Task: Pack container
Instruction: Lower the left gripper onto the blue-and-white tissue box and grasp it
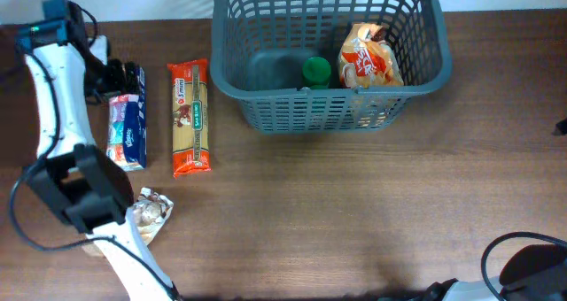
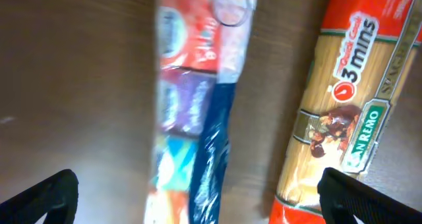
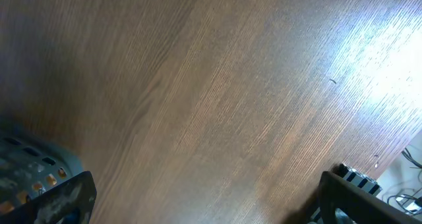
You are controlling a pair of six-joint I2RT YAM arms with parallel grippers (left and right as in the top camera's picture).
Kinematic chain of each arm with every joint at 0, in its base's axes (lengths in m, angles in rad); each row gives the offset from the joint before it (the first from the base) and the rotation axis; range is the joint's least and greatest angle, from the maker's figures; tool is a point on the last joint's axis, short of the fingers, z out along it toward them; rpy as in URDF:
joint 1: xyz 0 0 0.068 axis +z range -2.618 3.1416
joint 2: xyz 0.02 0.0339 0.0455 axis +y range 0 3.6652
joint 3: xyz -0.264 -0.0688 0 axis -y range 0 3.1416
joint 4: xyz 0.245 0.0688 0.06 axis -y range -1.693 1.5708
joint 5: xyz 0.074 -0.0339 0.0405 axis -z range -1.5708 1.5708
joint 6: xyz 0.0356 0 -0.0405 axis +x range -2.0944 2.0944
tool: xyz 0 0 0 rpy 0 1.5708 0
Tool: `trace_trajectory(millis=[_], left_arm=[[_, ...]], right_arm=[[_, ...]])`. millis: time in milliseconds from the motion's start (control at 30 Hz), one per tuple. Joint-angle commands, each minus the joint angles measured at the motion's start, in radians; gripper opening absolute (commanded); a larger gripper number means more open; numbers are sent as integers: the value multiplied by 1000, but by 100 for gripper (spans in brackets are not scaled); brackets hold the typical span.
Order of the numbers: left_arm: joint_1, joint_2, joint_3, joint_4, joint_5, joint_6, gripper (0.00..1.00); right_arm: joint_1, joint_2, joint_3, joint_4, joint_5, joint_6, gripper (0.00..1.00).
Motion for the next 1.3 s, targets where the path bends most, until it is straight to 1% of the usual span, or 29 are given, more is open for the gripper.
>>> trace_trajectory(millis=[0,200,367,600,1033,1067,1100,1167,1267], left_arm=[[4,67,18,17,64,98,99],[24,109,11,70,44,100,99],[34,145,11,72,50,115,99],[34,247,11,61,49,115,99],[34,284,0,82,49,115,100],[34,288,-10,82,49,115,89],[34,296,-23,80,49,115,75],[34,319,-25,61,49,114,40],[34,334,-25,59,49,114,5]], right_arm=[[-5,-13,-3,1,1,11,99],[-5,-13,-3,1,1,11,99],[-5,-13,-3,1,1,11,99],[-5,-13,-3,1,1,11,99],[-5,-13,-3,1,1,11,99],[-5,-13,-3,1,1,11,99],[-5,-13,-3,1,1,11,99],[-5,-13,-3,1,1,11,99],[-5,-13,-3,1,1,11,99]])
